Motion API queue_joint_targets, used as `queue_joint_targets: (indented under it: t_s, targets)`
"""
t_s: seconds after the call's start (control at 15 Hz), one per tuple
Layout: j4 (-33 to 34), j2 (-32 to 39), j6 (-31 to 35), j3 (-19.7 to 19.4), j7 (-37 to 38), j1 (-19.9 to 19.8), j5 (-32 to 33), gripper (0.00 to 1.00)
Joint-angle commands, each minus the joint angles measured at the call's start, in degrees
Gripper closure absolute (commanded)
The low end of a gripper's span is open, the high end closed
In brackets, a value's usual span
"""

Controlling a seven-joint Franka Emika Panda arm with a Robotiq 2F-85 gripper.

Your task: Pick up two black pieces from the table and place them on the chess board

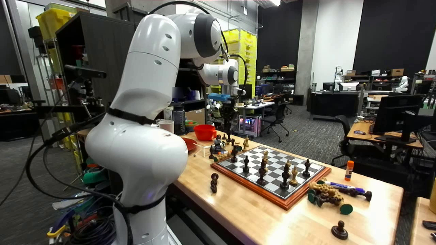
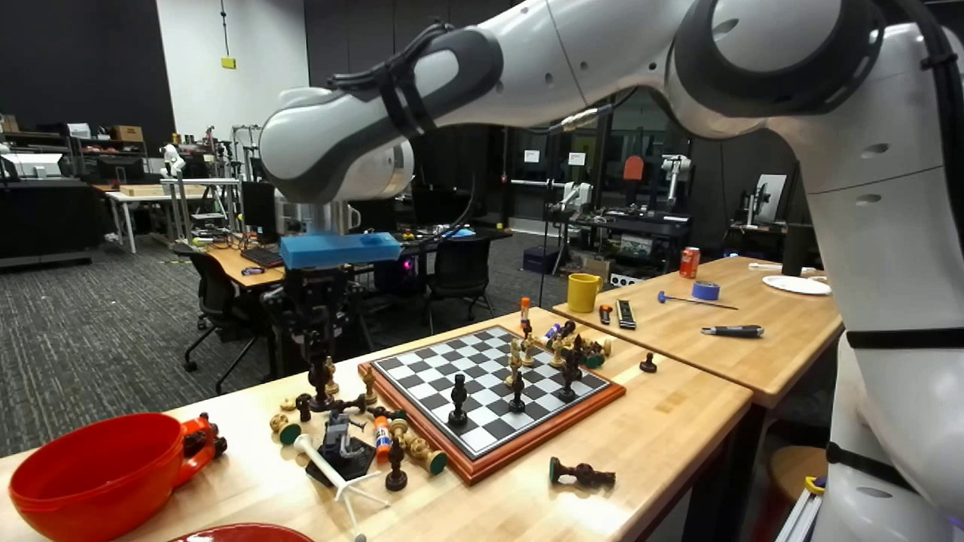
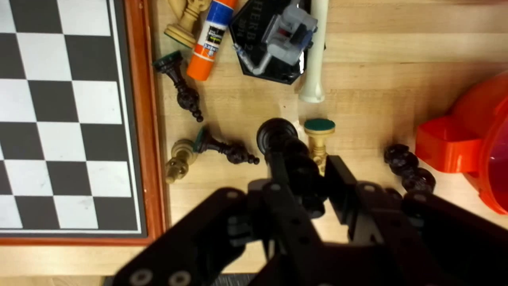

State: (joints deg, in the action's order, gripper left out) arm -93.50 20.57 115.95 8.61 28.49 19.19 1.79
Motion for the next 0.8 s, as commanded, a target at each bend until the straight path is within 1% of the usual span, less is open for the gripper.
queue_joint_targets:
  t_s: [0.0, 0.13, 0.33, 0.53, 0.73]
  targets:
    - [-0.6, -6.4, -1.1, -0.2, 0.0, -0.1, 1.4, 0.93]
    - [1.2, -8.0, -1.3, -0.9, 1.2, -0.8, 2.5, 0.93]
    - [4.9, -8.9, -2.8, -2.5, 3.4, -3.1, 3.6, 0.93]
    - [9.2, -7.7, -7.8, -4.6, 5.9, -6.0, 3.6, 0.93]
    - [11.6, -5.9, -14.0, -6.1, 6.8, -8.9, 1.7, 0.93]
